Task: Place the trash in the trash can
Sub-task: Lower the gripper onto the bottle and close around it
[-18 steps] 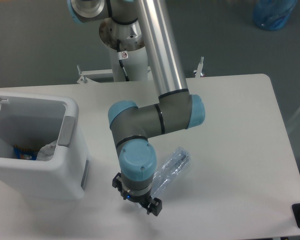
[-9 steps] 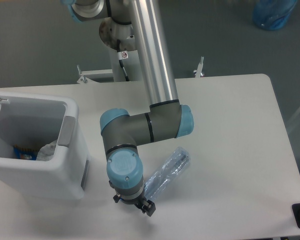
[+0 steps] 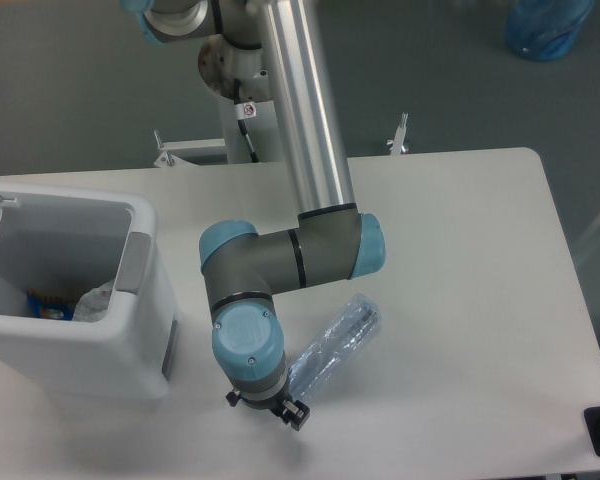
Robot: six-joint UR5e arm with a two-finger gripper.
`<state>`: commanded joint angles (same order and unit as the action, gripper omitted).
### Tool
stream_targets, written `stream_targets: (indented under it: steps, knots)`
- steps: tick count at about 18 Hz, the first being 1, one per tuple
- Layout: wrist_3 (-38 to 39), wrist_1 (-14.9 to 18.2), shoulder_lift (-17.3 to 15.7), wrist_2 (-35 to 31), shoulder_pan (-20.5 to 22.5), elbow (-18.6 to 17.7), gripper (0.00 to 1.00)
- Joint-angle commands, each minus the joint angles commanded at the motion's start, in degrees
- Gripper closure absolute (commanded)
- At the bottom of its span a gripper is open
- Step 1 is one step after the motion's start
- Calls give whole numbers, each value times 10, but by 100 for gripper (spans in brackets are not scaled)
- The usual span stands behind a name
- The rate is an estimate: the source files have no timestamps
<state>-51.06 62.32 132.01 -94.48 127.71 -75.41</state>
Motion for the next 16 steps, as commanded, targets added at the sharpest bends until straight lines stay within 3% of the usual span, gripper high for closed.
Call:
stream_targets:
  steps: [4, 9, 16]
  knots:
    - [1, 2, 0, 0, 0, 0, 53]
    - [1, 3, -3, -1, 0, 2, 88]
    - [0, 10, -39, 18, 13, 11, 94]
